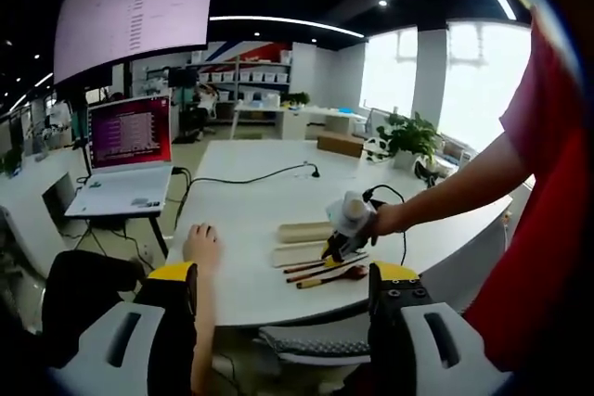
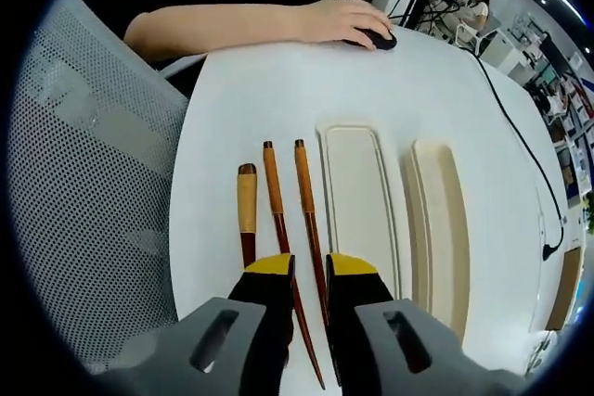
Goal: Arrange the utensils inside the cutlery case until each visible utensil rests in its matching compartment.
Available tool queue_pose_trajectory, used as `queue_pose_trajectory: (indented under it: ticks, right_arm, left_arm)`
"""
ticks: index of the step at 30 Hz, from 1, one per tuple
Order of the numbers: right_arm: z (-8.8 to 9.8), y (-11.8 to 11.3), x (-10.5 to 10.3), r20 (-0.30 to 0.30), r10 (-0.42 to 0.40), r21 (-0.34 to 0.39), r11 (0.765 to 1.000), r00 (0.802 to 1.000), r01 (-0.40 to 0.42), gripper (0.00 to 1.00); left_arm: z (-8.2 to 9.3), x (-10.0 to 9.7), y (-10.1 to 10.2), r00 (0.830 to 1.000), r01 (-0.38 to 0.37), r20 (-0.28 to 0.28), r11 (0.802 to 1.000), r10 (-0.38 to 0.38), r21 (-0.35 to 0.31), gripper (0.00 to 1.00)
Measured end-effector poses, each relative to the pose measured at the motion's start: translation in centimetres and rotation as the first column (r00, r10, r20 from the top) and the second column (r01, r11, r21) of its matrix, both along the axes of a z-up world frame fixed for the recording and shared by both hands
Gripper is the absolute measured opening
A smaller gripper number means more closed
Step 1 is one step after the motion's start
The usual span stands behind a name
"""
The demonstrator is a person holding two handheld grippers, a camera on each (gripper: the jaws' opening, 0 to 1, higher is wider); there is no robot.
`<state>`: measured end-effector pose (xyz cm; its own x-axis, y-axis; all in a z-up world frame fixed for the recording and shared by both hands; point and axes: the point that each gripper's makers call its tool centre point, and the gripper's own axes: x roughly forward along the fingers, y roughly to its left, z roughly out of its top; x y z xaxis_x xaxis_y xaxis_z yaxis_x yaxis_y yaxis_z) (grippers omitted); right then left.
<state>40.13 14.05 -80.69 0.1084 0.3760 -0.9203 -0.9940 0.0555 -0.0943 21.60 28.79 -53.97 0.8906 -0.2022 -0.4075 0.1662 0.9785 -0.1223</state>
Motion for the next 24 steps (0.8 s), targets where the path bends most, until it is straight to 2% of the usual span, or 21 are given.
queue_pose_trajectory:
  ticks: [1, 7, 11, 13, 15, 16, 17, 18, 22, 24]
  right_arm:
    - [0.0, -0.1, 0.2, 0.000, -0.003, -0.003, 1.000, 1.000, 0.003, 0.10]
    - [-0.1, 0.0, 0.4, -0.013, -0.002, -0.001, 1.000, 1.000, 0.002, 0.10]
    - [-0.4, 0.4, -0.3, -0.032, 0.026, 0.003, 1.000, 0.999, -0.026, 0.10]
    - [-0.6, 0.7, -0.5, -0.033, 0.040, -0.003, 0.999, 0.999, -0.040, 0.09]
    - [-0.8, 0.9, -0.7, -0.031, 0.056, -0.012, 0.998, 0.998, -0.056, 0.09]
    - [-0.9, 1.0, -0.8, -0.029, 0.060, -0.017, 0.998, 0.998, -0.060, 0.09]
    - [-0.8, 1.0, -0.7, -0.028, 0.063, -0.017, 0.998, 0.998, -0.063, 0.06]
    - [-0.8, 1.1, -0.6, -0.028, 0.062, -0.015, 0.998, 0.998, -0.063, 0.06]
    - [-0.7, 1.4, -0.7, -0.045, 0.054, -0.014, 0.998, 0.998, -0.055, 0.09]
    - [-0.7, 1.5, -0.9, -0.033, 0.088, -0.002, 0.996, 0.996, -0.088, 0.08]
  left_arm:
    - [0.6, 0.2, 0.1, 0.999, -0.015, 0.031, 0.999, 0.016, -0.031, 0.77]
    - [-0.5, -0.3, 0.1, 1.000, -0.001, -0.009, 1.000, 0.001, 0.017, 0.77]
    - [-1.0, -0.5, 0.8, 1.000, -0.016, -0.003, 0.995, 0.016, 0.094, 0.74]
    - [-1.1, -0.7, 0.9, 1.000, -0.018, -0.015, 0.996, 0.019, 0.084, 0.73]
    - [-0.9, -0.6, 0.4, 1.000, -0.012, -0.006, 0.999, 0.012, 0.042, 0.75]
    - [-0.6, -0.7, 0.0, 1.000, -0.018, -0.010, 1.000, 0.018, -0.018, 0.75]
    - [-0.3, -0.6, -0.1, 1.000, -0.018, 0.005, 0.999, 0.018, -0.043, 0.75]
    - [0.2, -0.4, 0.0, 0.999, -0.018, 0.027, 0.999, 0.019, -0.037, 0.75]
    - [0.2, -0.3, -0.1, 1.000, -0.011, 0.014, 1.000, 0.011, -0.003, 0.76]
    - [0.1, -0.3, 0.0, 1.000, -0.012, 0.014, 1.000, 0.012, 0.000, 0.76]
